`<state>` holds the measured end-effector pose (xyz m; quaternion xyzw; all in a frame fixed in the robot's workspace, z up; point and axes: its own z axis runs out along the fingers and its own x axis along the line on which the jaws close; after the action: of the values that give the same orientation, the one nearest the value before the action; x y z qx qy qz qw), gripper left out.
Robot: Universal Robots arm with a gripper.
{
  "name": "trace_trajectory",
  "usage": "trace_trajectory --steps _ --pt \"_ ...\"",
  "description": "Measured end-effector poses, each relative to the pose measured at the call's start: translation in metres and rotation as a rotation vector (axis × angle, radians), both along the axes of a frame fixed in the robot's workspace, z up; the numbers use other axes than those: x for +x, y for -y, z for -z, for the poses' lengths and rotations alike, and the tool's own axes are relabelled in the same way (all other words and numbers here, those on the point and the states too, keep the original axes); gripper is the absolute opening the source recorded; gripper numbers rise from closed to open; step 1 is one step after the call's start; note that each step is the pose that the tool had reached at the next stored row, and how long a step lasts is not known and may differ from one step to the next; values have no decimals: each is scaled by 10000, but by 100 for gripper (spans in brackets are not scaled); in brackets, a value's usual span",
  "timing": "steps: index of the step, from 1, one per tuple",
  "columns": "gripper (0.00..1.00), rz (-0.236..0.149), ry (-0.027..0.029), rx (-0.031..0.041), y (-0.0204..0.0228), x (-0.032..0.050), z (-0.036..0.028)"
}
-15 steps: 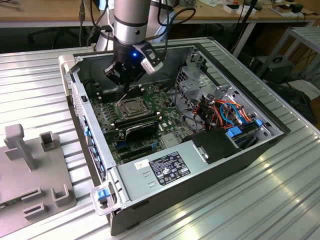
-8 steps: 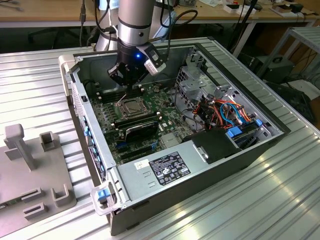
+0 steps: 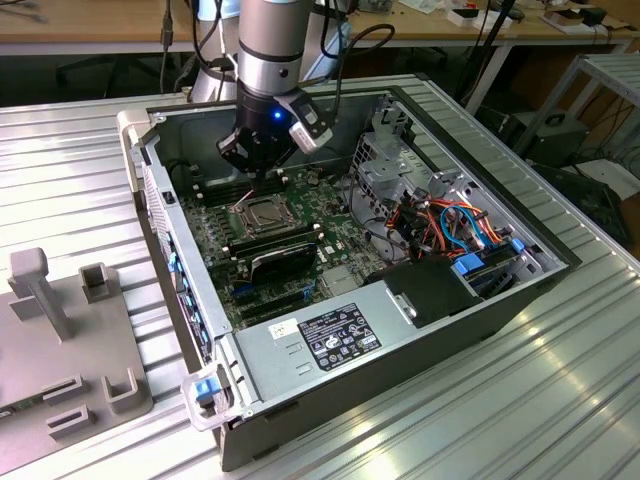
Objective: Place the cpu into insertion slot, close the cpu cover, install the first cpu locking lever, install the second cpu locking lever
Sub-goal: 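Install the first cpu locking lever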
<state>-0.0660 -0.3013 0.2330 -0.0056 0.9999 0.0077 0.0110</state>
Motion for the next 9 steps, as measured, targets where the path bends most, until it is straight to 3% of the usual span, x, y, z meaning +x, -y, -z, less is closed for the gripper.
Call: trace_trajectory --steps 6,9 --pt "11 0 0 15 -48 0 10" --pt "11 1 2 11 -49 -1 9"
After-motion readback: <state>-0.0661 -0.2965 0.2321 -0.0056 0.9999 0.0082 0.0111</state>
